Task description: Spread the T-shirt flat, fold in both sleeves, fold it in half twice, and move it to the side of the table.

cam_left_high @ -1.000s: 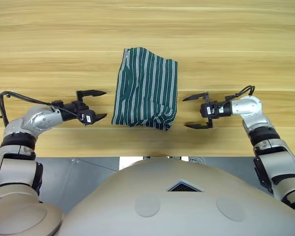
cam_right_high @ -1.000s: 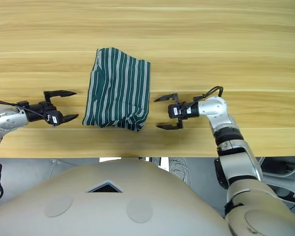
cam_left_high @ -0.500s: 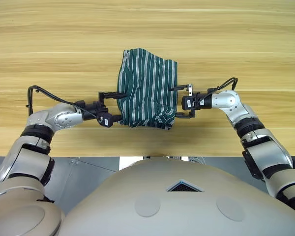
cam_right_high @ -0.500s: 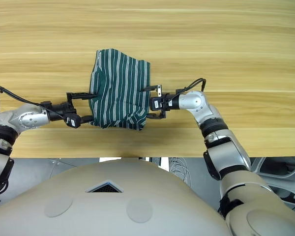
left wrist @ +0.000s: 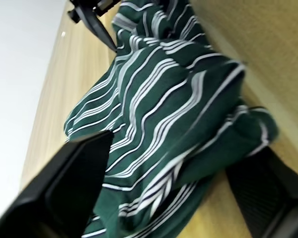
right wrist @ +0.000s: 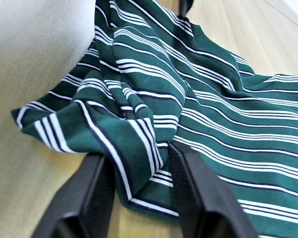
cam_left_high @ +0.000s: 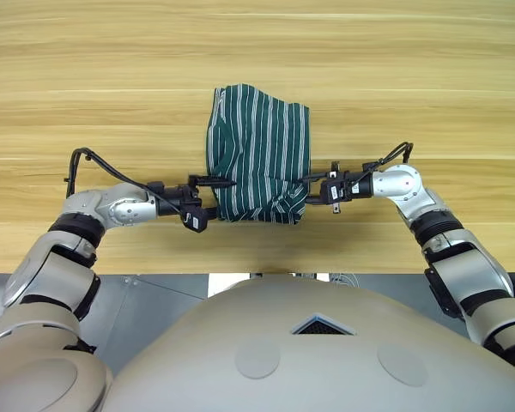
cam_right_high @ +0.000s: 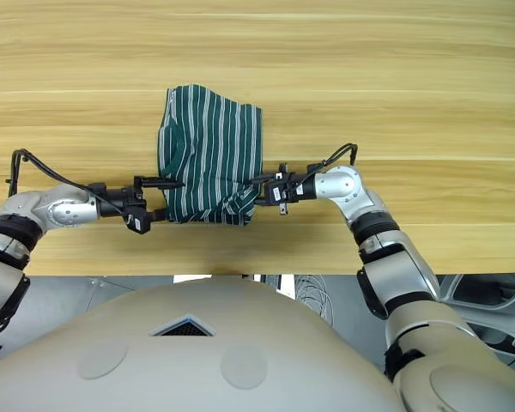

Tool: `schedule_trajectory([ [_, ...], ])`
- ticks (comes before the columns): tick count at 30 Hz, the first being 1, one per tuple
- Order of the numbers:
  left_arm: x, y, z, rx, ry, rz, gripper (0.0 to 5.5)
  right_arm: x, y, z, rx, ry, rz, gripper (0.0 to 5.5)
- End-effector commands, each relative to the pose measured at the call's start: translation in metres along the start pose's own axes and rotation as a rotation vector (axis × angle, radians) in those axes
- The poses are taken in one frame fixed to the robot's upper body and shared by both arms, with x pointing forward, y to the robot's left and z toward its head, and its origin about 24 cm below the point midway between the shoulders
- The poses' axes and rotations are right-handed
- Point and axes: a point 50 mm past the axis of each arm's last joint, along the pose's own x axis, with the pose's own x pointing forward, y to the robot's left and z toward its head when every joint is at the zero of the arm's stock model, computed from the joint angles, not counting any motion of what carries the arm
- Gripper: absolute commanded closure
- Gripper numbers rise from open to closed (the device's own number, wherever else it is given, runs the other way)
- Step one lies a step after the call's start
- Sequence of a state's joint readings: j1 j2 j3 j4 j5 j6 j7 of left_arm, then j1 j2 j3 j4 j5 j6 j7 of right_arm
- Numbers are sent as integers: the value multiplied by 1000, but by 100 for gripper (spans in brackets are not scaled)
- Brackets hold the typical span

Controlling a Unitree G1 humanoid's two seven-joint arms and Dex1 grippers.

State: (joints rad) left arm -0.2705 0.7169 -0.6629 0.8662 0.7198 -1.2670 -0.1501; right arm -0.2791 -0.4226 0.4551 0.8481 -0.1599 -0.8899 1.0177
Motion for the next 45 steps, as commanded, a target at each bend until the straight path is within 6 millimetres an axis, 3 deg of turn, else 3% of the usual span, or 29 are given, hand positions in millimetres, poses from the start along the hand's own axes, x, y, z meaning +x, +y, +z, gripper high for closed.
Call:
schedule_trajectory([
  [1,-3,-41,-1,-51,51,-230,246,0,-9,3,-17,-19,-19,436],
  [7,-6,-33,-5,-74,65,-171,359,4,-5,4,-9,-38,-7,546],
  [17,-8,4,6,-282,-77,157,543,-23,-10,8,8,-122,16,550],
  [23,-25,25,24,-495,-203,225,548,-54,-10,17,89,-253,63,550],
  [28,-22,40,34,-627,-278,206,548,-64,-21,23,157,-328,69,550],
  [38,1,93,-17,-1001,-215,211,548,-59,-73,14,411,-351,28,550],
  [41,6,111,-30,-1066,-204,245,548,-56,-81,7,487,-328,10,550],
  [45,13,118,-43,-1116,-170,260,548,-48,-82,-3,599,-260,-18,550],
])
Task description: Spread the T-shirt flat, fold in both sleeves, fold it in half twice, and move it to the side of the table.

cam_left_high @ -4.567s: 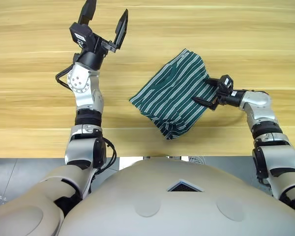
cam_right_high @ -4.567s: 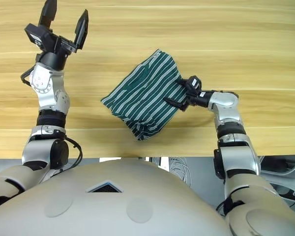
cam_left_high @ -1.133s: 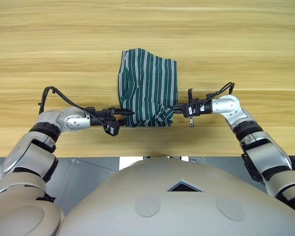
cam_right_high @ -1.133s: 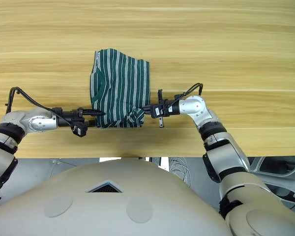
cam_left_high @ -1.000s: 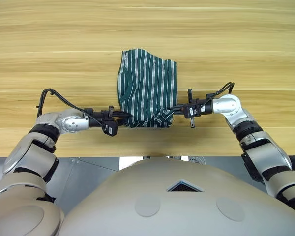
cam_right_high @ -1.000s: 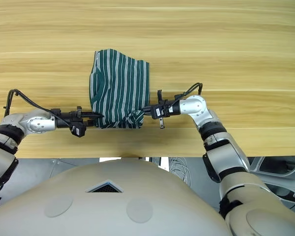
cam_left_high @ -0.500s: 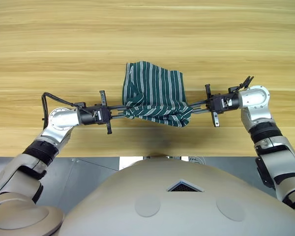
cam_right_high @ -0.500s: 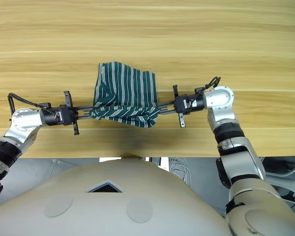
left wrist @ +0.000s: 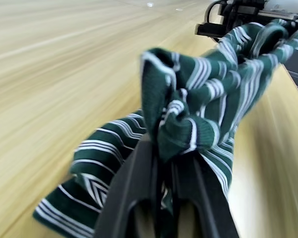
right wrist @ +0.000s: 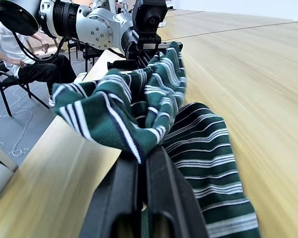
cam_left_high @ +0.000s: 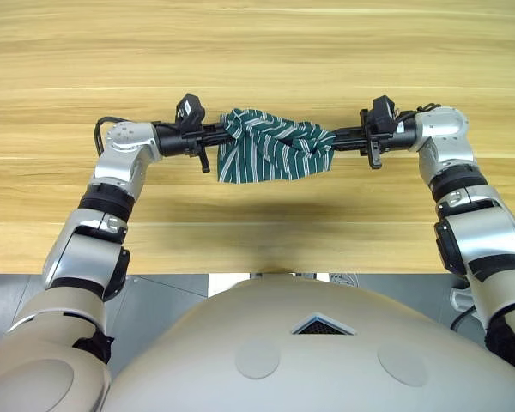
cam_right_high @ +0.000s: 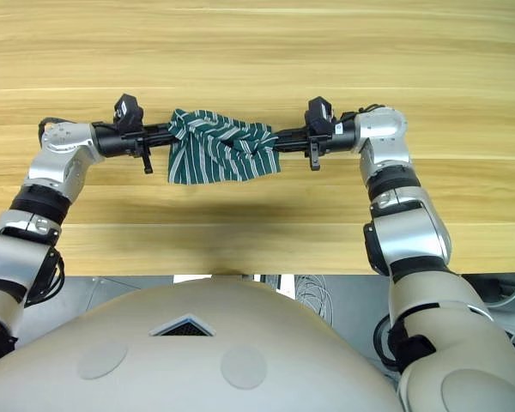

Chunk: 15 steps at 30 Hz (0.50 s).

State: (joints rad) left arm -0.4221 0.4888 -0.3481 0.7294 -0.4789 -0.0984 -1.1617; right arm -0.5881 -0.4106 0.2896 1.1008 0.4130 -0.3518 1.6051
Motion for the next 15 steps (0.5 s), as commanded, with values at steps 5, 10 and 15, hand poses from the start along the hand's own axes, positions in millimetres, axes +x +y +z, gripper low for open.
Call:
schedule_trajectory([
  [5,9,18,-13,-82,90,81,548,8,-8,-19,162,87,-140,550],
  [10,10,13,-27,-116,124,66,550,8,-8,-22,199,65,-175,509],
  [15,9,13,-30,-127,121,71,550,4,-12,-19,223,3,-250,417],
])
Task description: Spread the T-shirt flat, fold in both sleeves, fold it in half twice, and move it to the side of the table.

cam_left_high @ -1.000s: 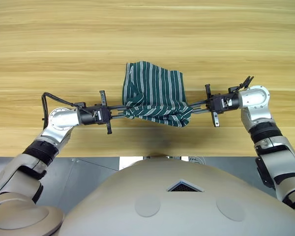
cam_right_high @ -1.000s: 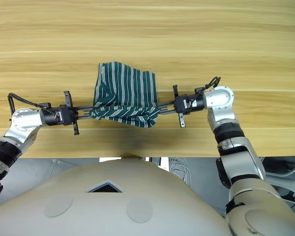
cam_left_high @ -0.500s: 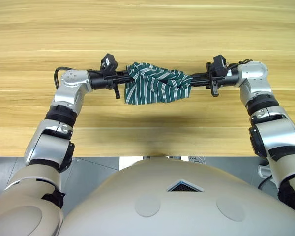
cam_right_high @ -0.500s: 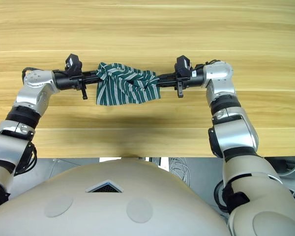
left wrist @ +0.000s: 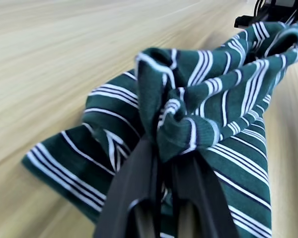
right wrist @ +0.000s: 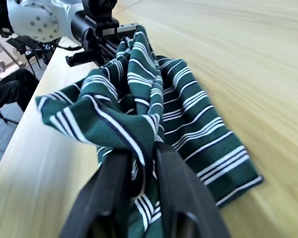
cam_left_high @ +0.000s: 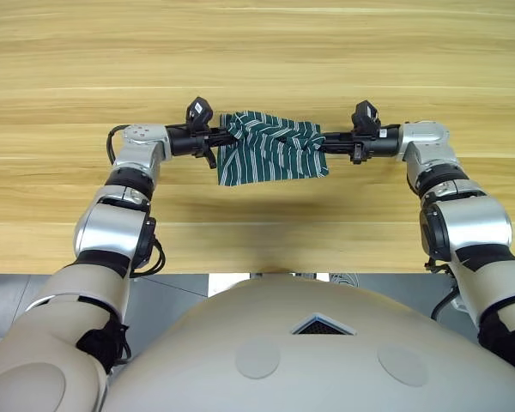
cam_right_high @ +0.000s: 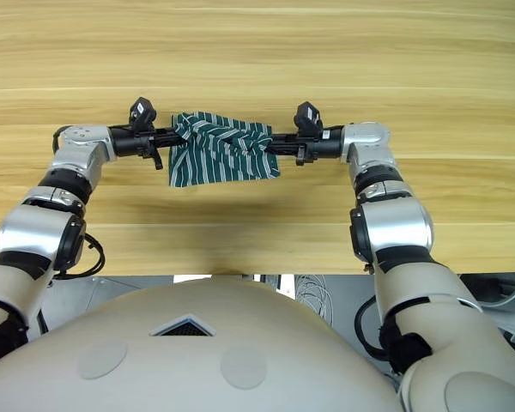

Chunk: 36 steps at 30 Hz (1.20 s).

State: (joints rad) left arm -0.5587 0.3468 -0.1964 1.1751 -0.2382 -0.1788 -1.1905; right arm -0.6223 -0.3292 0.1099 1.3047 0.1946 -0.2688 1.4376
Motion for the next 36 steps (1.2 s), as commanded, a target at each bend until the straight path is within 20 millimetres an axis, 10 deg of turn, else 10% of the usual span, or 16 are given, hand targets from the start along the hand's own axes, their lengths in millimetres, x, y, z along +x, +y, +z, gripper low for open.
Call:
schedule_trajectory([
  [1,1,1,2,7,0,-5,550,-1,-7,13,5,-63,-53,399],
  [19,-7,16,7,-77,-107,222,550,12,-30,12,-55,68,-557,76],
  [22,-11,18,4,-67,-81,255,481,12,-33,18,-59,35,-592,19],
  [36,-30,19,-11,-86,-51,282,279,2,-35,32,-92,-82,-601,10],
])
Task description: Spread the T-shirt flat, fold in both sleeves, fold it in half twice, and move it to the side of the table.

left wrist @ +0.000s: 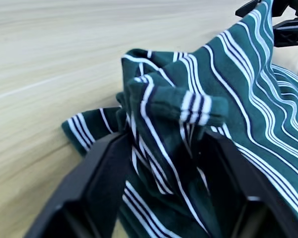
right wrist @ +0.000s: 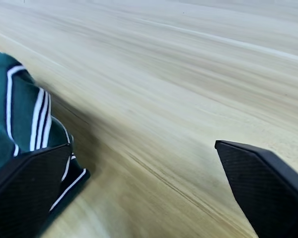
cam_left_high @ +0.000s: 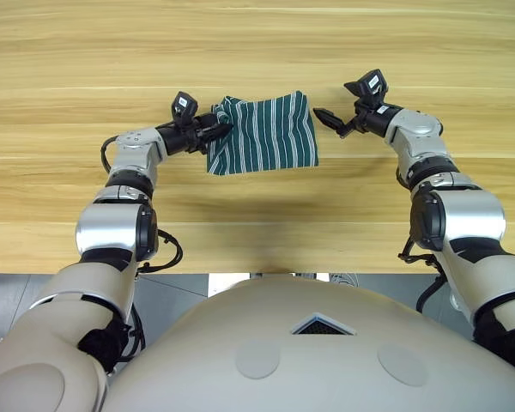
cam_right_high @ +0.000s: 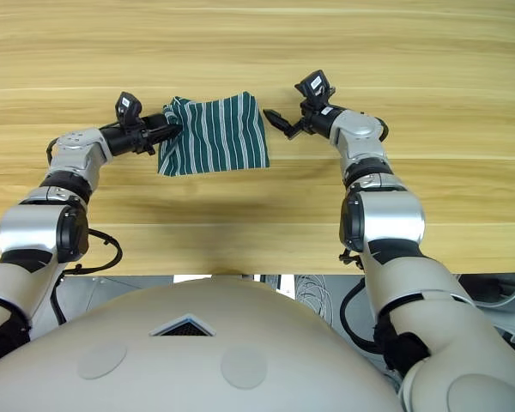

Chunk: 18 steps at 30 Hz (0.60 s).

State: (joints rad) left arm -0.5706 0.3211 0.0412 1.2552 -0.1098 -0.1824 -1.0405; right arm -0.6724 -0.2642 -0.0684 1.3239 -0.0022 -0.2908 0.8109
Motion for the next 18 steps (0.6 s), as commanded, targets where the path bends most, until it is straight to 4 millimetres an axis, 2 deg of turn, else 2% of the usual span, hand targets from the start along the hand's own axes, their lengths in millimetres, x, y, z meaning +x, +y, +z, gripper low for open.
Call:
schedule_trajectory([
  [1,-23,12,-4,-1,-3,58,260,-3,-7,18,-24,-90,10,10],
  [5,-59,29,-3,13,-59,146,193,-5,-4,32,-67,-227,69,10],
  [8,-79,36,-7,80,-33,228,142,-1,8,43,-185,-307,174,10],
  [13,-93,42,-12,139,-5,345,58,10,37,52,-403,-331,381,10],
  [16,-97,44,-1,147,-108,366,16,20,59,55,-472,-332,522,10],
  [18,-96,44,10,171,-201,378,11,30,73,56,-501,-302,593,10],
])
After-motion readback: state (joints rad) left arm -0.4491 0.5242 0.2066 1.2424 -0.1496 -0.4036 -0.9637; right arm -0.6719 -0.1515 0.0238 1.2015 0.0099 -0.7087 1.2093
